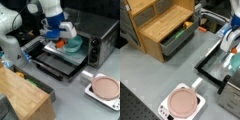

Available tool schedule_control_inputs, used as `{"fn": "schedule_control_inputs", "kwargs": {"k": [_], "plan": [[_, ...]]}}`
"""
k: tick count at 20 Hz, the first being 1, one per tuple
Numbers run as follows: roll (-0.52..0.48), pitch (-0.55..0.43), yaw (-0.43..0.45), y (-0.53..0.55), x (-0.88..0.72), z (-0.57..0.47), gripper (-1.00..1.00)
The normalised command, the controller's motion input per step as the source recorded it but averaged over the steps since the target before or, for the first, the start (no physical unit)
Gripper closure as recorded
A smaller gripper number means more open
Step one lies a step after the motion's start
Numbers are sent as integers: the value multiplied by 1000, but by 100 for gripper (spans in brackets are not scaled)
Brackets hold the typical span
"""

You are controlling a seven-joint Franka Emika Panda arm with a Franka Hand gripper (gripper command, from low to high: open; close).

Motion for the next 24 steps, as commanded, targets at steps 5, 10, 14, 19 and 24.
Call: {"fn": "schedule_control_inputs", "kwargs": {"k": [5, 10, 14, 19, 24], "plan": [[42, 228, -68, 242, 184, 216, 100], [44, 239, -112, 315, 219, 188, 100], [39, 246, -142, 298, 227, 158, 100], [22, 234, -137, 188, 215, 127, 100], [7, 210, -124, 132, 190, 110, 100]]}}
